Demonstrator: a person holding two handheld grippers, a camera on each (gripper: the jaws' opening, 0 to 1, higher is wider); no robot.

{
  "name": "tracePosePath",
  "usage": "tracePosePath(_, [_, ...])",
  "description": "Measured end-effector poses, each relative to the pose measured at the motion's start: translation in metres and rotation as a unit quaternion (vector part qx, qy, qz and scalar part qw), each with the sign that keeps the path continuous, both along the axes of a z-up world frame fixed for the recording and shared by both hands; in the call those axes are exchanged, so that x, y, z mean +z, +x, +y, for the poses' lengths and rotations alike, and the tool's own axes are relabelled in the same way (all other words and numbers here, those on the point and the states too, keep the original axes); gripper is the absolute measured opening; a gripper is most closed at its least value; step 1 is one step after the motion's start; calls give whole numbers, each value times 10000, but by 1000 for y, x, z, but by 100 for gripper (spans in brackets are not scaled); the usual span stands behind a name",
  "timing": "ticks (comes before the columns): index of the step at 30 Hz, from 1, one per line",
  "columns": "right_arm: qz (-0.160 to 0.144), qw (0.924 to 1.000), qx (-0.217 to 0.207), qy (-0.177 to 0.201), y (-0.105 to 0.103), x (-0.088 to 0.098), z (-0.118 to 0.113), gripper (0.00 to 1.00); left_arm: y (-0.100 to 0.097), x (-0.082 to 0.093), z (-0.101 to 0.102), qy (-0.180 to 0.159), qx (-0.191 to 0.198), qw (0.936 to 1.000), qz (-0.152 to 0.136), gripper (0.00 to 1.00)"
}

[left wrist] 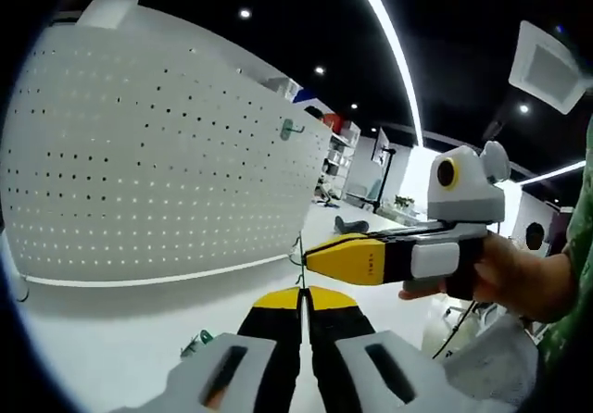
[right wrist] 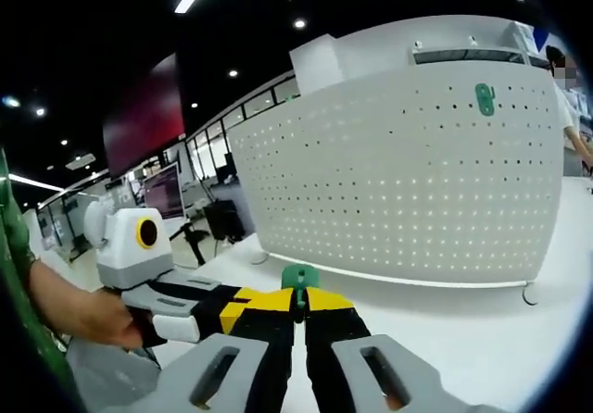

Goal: Insert the hook assembly into the mounting plate slot until the hook locks in place.

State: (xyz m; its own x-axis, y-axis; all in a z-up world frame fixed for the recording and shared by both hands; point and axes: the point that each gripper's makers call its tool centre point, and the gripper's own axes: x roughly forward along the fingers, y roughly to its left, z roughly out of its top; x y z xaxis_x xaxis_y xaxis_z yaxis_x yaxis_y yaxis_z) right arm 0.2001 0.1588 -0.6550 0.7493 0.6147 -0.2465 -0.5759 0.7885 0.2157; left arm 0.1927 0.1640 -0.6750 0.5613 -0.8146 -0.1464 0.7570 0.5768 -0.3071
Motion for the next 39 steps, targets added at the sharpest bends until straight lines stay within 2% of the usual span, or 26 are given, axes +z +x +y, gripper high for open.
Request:
tracePosePath(9, [-130, 9999, 59, -83, -1, 3, 3, 1, 1, 1, 1, 40, 20, 10000, -43, 2])
tracePosePath(14, [-178, 9998, 77, -93, -1, 5, 5, 1, 1, 5, 3, 266, -12, 9994, -230, 3])
tracePosePath(17, [-197, 9997, 55, -91, 1, 6, 4, 1, 3, 6, 5, 333, 34, 9989, -318, 10])
tracePosePath(20, [-224, 9997, 26, -91, 1, 7, 2, 1, 3, 8, 7, 307, 27, 9989, -345, 12])
tracePosePath(23, [-238, 9997, -8, -89, 2, 9, 0, 1, 4, 10, 9, 280, 54, 9989, -365, 21])
tracePosePath(30, [-274, 9996, -84, -75, 3, 13, -6, 1, 3, 26, 14, 210, 56, 9970, -741, 40])
tracePosePath(39, [-332, 9993, -141, -86, 4, 18, -9, 1, -6, 45, 18, 98, -108, 9950, -988, 51])
